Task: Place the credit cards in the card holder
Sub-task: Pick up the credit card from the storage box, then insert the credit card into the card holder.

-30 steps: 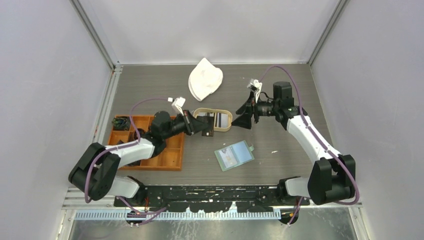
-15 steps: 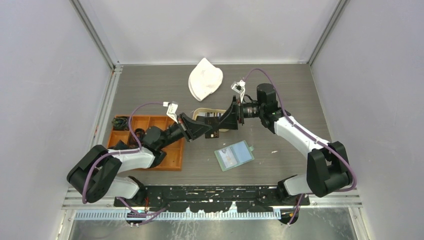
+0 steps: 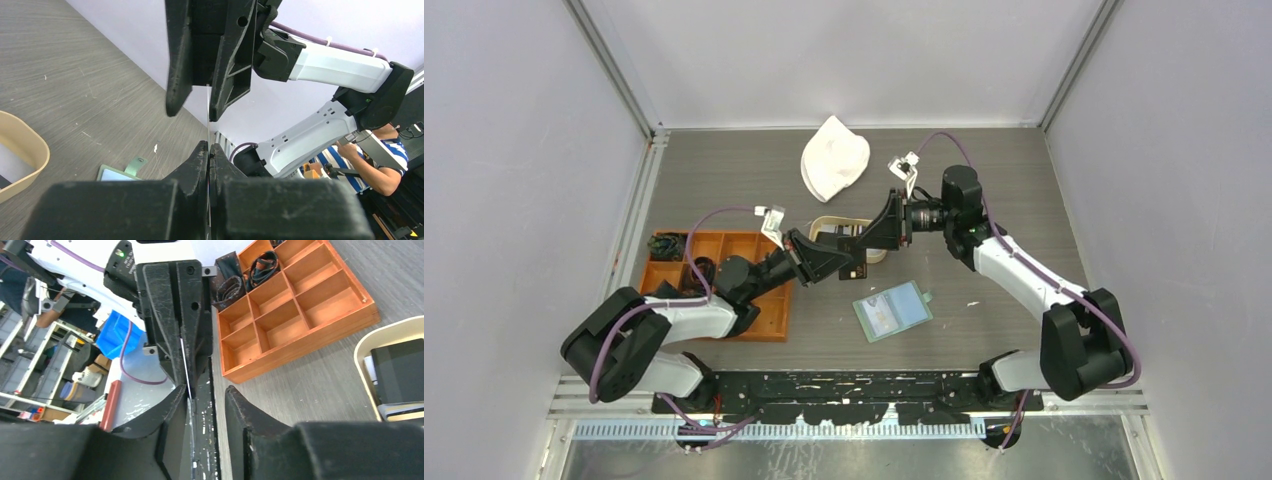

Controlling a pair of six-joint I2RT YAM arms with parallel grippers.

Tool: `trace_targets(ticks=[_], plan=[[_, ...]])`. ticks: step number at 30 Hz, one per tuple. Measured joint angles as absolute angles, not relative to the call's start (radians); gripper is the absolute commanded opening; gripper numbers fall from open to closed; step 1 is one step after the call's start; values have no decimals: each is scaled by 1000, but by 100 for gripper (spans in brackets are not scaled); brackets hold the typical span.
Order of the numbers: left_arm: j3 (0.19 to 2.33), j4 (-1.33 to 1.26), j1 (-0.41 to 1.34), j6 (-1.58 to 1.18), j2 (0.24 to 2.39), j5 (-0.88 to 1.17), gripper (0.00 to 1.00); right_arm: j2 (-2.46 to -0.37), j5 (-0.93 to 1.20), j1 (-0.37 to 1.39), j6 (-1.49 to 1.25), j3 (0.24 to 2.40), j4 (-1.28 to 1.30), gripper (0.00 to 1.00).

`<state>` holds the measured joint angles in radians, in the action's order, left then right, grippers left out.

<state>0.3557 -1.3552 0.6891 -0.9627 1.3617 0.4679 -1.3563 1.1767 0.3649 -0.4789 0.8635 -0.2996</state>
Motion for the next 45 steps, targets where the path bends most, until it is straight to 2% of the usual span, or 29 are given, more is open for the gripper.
trace_targets(ticks=[3, 4, 8, 10, 13, 18, 21, 25, 30, 34, 45], plan=[[356, -1356, 692, -963, 1371, 463, 2, -1351, 1185, 366, -489, 863, -315, 4], [356, -1356, 692, -962, 1373, 460, 6, -1349, 1192, 367, -496, 863, -318, 1], [351, -1357, 694, -964, 1374, 440, 35, -1341, 1202, 369, -500, 863, -316, 1], [323, -1355, 697, -967, 1359, 411, 41, -1330, 1197, 369, -468, 863, -276, 1], [263, -1290, 698, -957, 1282, 374, 42, -1293, 1180, 361, -373, 862, -132, 1], [244, -928, 704, -908, 1001, 306, 42, -1228, 1122, 281, -188, 843, 179, 1], [270, -659, 733, -878, 864, 245, 41, -1248, 1048, 216, -66, 846, 372, 1], [282, -442, 835, -857, 809, 142, 41, -1346, 958, 190, 128, 908, 619, 1], [282, -419, 1051, -801, 938, -8, 41, -1466, 935, 173, 233, 936, 757, 1], [283, -505, 1179, -711, 1100, -97, 44, -1486, 932, 166, 197, 909, 733, 1], [310, -775, 1317, -456, 1411, -230, 52, -1535, 947, 84, -56, 760, 478, 1]])
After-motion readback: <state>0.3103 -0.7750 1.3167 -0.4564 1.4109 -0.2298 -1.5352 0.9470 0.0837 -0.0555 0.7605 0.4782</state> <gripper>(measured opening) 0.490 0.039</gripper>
